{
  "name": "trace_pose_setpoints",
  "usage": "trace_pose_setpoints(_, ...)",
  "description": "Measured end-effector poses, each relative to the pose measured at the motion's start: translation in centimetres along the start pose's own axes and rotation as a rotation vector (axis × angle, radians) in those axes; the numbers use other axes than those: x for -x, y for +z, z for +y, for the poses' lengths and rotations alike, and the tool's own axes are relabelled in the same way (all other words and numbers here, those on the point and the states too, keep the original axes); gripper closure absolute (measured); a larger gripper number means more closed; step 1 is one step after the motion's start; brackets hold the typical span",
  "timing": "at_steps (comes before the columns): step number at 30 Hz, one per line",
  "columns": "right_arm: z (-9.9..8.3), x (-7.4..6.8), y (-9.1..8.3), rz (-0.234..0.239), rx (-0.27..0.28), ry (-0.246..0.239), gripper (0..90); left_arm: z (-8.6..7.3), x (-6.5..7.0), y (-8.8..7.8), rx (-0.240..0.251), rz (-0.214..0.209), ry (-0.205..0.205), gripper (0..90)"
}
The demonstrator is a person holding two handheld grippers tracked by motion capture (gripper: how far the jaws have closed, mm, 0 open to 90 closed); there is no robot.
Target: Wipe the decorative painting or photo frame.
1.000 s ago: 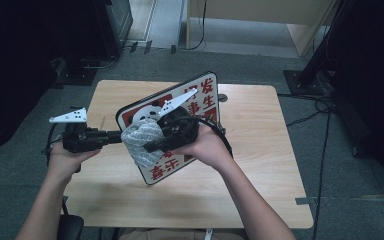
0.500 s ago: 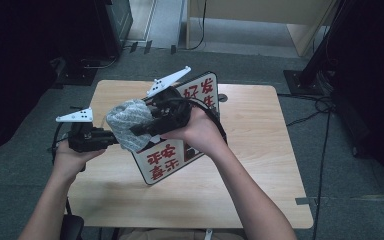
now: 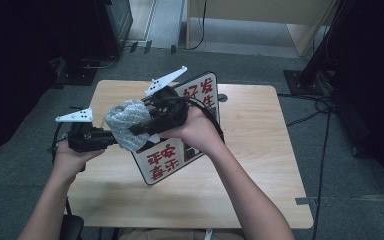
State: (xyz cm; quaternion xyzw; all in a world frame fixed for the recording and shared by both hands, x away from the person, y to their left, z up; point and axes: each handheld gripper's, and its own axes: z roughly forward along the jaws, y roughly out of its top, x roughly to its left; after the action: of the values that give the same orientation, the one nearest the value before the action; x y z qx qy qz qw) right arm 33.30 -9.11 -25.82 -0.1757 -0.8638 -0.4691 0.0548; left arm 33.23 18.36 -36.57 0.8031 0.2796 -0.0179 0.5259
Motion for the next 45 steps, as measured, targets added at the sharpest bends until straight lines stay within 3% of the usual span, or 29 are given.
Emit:
trace_pose_setpoints(28,-3.0,0.5,1.6,0.019,-0.024,-0.002,59.7,-0.1,0.0,0.1,-0.005,-0.001,-0.001,79.3)
trace_pose_setpoints(45,-5.2,0.8,2.6,0.029,-0.033,0.02,59.7,-0.1,0.1,0.1,-0.005,0.001,-0.002,79.4)
